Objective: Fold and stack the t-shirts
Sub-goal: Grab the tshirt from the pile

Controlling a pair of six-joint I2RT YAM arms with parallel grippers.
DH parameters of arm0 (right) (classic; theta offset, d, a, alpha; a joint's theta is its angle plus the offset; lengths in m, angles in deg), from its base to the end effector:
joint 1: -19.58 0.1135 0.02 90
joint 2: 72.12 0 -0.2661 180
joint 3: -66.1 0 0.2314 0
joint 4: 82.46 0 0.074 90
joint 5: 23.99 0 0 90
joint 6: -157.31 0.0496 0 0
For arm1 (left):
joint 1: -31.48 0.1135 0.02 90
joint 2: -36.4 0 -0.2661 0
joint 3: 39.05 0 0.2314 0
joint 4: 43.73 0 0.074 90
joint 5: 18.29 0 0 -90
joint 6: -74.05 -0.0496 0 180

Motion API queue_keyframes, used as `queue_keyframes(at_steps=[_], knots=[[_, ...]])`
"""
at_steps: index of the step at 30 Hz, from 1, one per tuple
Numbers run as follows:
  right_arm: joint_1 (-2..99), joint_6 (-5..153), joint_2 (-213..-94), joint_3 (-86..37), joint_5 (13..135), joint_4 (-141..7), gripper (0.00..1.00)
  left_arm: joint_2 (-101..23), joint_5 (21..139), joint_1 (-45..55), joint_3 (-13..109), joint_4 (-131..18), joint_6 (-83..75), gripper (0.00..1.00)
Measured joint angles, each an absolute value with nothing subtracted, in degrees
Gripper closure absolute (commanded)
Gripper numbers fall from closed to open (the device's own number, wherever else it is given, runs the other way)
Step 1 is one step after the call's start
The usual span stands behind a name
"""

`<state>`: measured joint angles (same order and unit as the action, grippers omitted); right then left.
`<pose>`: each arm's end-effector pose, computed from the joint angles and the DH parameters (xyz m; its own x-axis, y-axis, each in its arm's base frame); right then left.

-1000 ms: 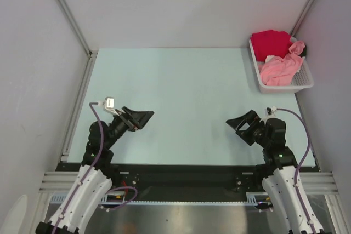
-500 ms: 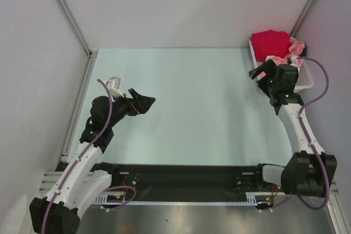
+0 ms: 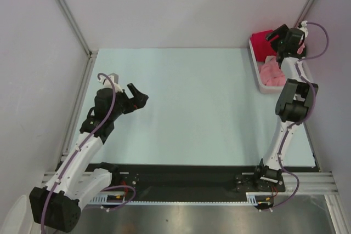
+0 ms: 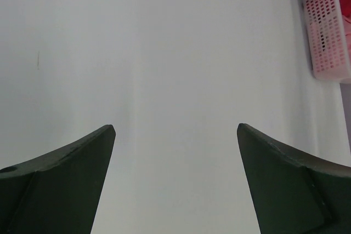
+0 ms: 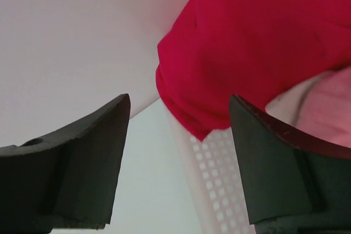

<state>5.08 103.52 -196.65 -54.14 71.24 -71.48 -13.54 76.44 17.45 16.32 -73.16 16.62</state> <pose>0.5052 -0.1260 0.2829 -0.1087 0.6358 -0.7642 0.2831 0.7567 0.5893 0.1851 -0.0505 0.2889 -0.5020 -0.4276 -0.7518 0.0528 0.8525 -0.5201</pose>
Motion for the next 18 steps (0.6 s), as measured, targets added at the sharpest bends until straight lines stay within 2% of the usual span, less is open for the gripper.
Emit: queue_keyframes(at_steps=[6, 14, 17, 18], knots=[[5.05, 104.7, -214.44, -76.7, 72.49, -69.19, 0.21, -16.73, 75.91, 19.16, 17.74, -74.36, 15.34, 0.0], [5.45, 107.58, -221.85, -81.72, 68.16, -68.49, 0.23, -20.79, 77.49, 23.14, 20.18, -75.08, 14.37, 0.0], [6.06, 106.56, -222.38, -82.31, 65.8, -68.4, 0.32, -22.04, 78.08, 23.46, 21.06, -75.26, 14.35, 0.0], [6.41, 106.1, -222.64, -82.69, 65.01, -68.49, 0.38, -22.47, 78.21, 23.57, 21.28, -75.28, 14.33, 0.0]])
